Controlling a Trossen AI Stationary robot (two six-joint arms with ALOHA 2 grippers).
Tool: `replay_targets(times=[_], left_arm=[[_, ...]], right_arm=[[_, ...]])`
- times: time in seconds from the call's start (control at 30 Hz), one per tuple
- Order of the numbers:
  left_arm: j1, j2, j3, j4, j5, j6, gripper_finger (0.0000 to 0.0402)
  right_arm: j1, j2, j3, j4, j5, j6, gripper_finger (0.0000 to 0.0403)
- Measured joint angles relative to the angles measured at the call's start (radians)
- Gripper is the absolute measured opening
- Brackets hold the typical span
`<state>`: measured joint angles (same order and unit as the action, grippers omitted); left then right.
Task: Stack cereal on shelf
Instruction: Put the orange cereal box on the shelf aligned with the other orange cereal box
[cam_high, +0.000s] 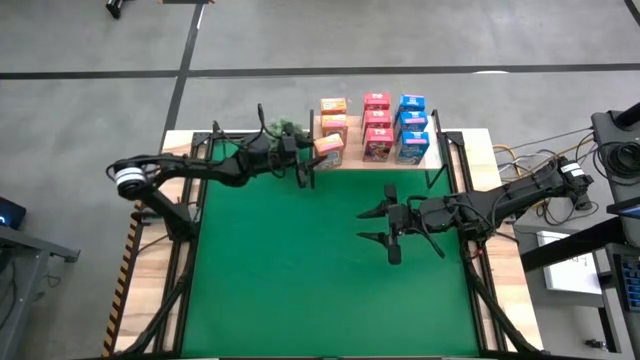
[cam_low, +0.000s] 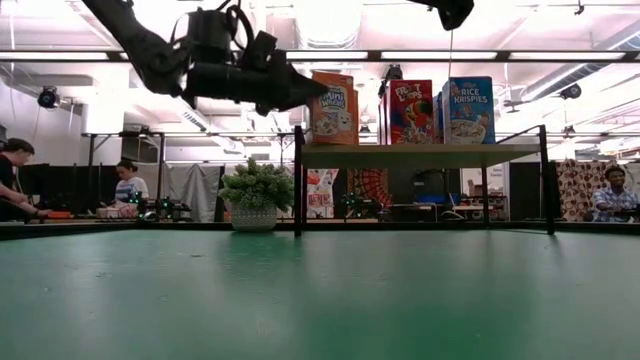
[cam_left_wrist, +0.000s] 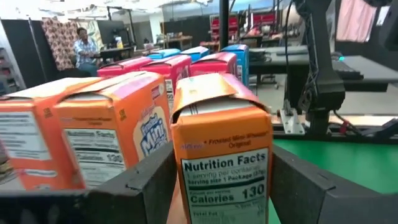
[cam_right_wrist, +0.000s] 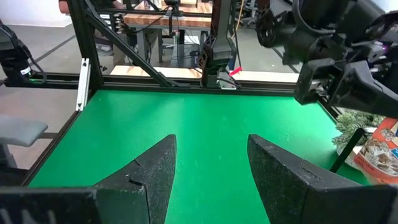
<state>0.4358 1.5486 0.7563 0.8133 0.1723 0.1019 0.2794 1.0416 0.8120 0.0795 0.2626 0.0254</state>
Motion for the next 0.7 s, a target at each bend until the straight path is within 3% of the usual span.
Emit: replay_targets(times=[0.47, 0.7], left_arm=[[0.000, -0.177, 0.000, -0.178, -0.006, 0.051, 0.0206], [0.000, -0.251, 0.000, -0.378, -0.006, 0.103, 0.0205]], right_arm=[[0.000, 0.002, -0.004, 0.005, 0.000, 0.000, 0.0189], [0.000, 0.002, -0.006, 0.003, 0.000, -0.001, 0.0189]])
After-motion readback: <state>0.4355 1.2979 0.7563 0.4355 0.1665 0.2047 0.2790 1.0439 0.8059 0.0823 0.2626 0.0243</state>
